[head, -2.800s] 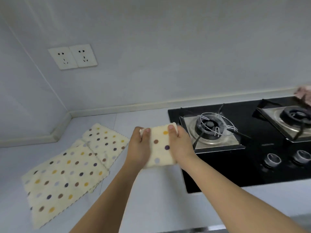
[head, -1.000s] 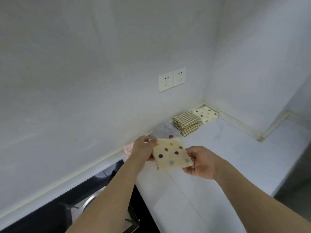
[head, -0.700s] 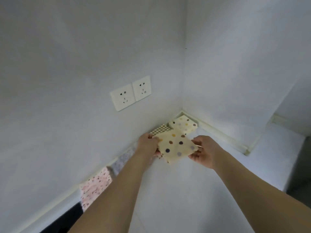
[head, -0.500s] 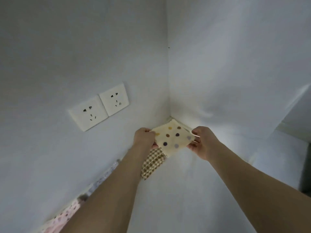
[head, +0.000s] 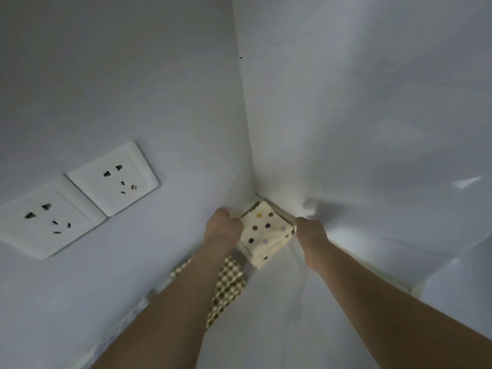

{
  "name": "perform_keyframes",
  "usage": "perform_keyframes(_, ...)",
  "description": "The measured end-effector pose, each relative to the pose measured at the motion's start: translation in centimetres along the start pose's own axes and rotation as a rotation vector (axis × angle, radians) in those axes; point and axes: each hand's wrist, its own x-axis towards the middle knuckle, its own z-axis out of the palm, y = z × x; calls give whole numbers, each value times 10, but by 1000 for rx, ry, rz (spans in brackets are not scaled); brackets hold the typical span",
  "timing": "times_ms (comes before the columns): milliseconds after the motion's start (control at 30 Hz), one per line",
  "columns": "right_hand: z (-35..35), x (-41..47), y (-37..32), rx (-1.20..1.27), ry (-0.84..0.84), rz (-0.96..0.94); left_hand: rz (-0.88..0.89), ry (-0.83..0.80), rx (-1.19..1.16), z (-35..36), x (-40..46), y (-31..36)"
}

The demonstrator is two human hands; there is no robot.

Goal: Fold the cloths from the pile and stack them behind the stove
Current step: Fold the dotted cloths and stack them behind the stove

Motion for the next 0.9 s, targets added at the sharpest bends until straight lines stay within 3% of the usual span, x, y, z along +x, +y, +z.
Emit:
perform_keyframes(233,-1,-50,3,-343,-54,-193,244,-37,187,-23,-53,-5)
perform_keyframes(433,7,-144,8,-437,-164,-411,424,48,335,-77,-129,-43)
perform_keyframes(567,14,-220,19,-581,-269,-521,425,118,405,-122,-192,-87)
perform_keyframes(900,53,-394,57,-737,-334,-790,389,291,426,-239,-330,-204)
